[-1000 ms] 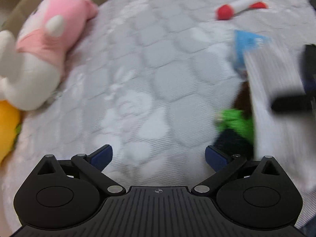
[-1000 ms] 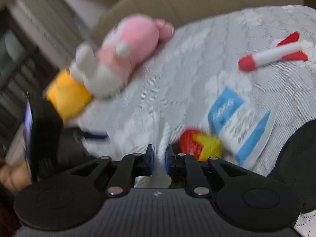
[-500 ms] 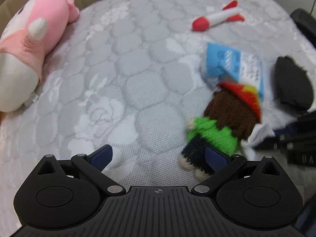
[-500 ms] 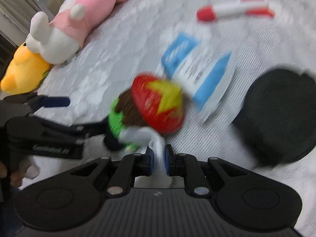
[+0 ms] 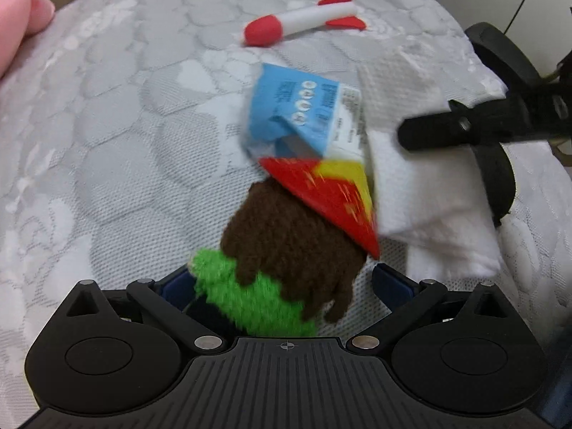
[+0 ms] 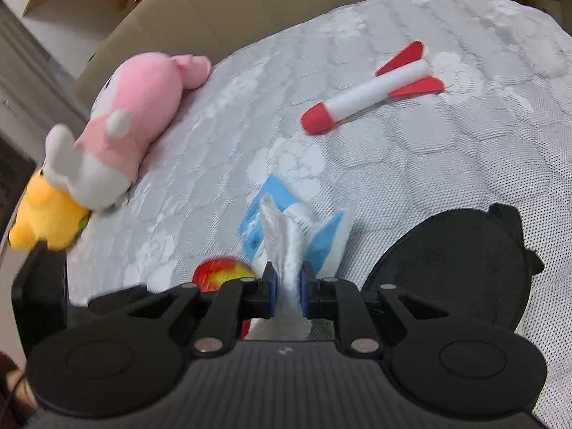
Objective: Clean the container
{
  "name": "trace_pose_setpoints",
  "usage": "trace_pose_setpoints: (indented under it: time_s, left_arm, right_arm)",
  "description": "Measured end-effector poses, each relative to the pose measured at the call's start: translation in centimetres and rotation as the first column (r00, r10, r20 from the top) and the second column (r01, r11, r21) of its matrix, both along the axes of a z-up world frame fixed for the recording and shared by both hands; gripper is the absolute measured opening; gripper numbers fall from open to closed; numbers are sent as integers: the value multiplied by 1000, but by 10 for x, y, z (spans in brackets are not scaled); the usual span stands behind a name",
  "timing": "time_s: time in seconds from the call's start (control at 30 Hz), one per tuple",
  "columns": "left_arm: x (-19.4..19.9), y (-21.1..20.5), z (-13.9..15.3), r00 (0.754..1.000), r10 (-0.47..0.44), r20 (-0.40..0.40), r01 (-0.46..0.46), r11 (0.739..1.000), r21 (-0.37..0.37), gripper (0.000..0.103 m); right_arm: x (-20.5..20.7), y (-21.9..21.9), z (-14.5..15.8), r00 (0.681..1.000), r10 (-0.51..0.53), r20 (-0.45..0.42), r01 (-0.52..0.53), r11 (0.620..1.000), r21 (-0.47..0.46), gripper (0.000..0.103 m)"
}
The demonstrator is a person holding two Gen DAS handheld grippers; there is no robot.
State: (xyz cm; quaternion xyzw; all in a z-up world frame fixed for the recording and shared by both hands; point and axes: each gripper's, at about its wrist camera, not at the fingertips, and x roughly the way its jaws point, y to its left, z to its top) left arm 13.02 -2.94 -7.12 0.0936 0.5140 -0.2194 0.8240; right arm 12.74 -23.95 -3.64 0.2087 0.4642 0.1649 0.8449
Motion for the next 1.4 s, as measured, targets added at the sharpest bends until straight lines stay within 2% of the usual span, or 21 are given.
trace_pose_setpoints:
  time_s: [0.03, 0.1, 0.13, 0.17, 0.23, 0.27, 0.37, 0.43, 0.47, 0.5, 0.57, 0.63, 0.7, 0.77, 0.83, 0.93, 1.1, 1.23, 1.27, 1.3, 1.4]
  left_arm:
    - [-2, -4, 3, 999, -14, 31, 13, 999, 38, 82]
    - [-5, -6, 11, 993, -6, 119, -5, 996, 93, 78]
    - [-10, -10, 17, 978, -33, 208, 0, 987, 158, 78]
    - [-18, -18, 19, 949, -97, 300, 20, 969, 248, 78]
    - [-38, -37, 19, 864, -261, 430, 61, 903, 426, 78]
    - [-46, -44, 15, 840, -324, 435, 93, 876, 473, 78]
    - [-64, -66, -7, 827, -453, 333, 224, 808, 544, 79]
    - [-78, -74, -18, 796, -524, 302, 276, 759, 590, 79]
    - [-81, -77, -19, 786, -540, 302, 281, 746, 604, 79]
    - [-80, -77, -16, 795, -530, 296, 285, 757, 588, 80]
    - [-69, -70, -6, 870, -431, 241, 283, 835, 471, 83]
    - [-57, -58, 3, 933, -334, 131, 277, 904, 326, 91]
    - [-50, -45, 10, 958, -281, 53, 263, 939, 222, 94]
    - [-44, -30, 18, 975, -222, 7, 220, 968, 123, 97]
    - [-37, -16, 24, 984, -171, -51, 171, 985, 13, 100]
    - [-27, -6, 21, 989, -120, -86, 114, 991, -65, 101]
    - [-25, -18, 5, 974, -210, -84, 203, 976, -82, 102]
    - [-50, -47, 2, 942, -336, -2, 336, 940, 63, 99]
    - [-55, -52, 0, 936, -351, 8, 348, 930, 114, 85]
    - [-57, -55, 0, 935, -355, 10, 348, 922, 170, 78]
    - [-59, -46, 1, 942, -335, 14, 327, 925, 193, 73]
  right_arm:
    - [1, -1, 0, 1000, -14, 11, 14, 1000, -7, 15]
    - [0, -6, 3, 999, -38, 37, 38, 999, -5, 15]
    - [-2, -9, 4, 998, -49, 47, 49, 999, 7, 15]
    - [-2, -11, 5, 997, -59, 54, 58, 998, 22, 15]
    - [-2, -12, 9, 994, -73, 76, 70, 997, 40, 15]
    - [-3, -11, 11, 993, -71, 98, 67, 997, 42, 15]
    - [-11, -6, 21, 983, -39, 178, 28, 998, 61, 15]
    - [-16, -1, 26, 980, -9, 201, -13, 994, 106, 15]
    - [-17, 3, 26, 980, 18, 200, -45, 990, 135, 15]
    - [-18, 8, 26, 980, 44, 195, -76, 984, 160, 15]
    - [-18, 20, 18, 985, 104, 137, -128, 975, 182, 15]
    - [-21, 33, 8, 985, 161, 65, -168, 976, 139, 15]
    - [-30, 42, 5, 982, 180, 48, -181, 983, 10, 18]
    - [-39, 45, 14, 978, 184, 96, -172, 977, -124, 21]
    - [-44, 45, 20, 979, 174, 110, -154, 974, -167, 21]
    - [-47, 41, 19, 987, 147, 68, -135, 979, -150, 19]
    - [-54, 35, 17, 993, 114, 32, -109, 984, -143, 17]
    - [-55, 27, 15, 995, 97, 25, -94, 991, -93, 17]
    - [-53, 25, 16, 995, 90, 32, -87, 993, -79, 17]
    - [-52, 23, 16, 996, 83, 39, -80, 995, -65, 17]
    - [-44, 21, 20, 996, 67, 66, -66, 998, -22, 17]
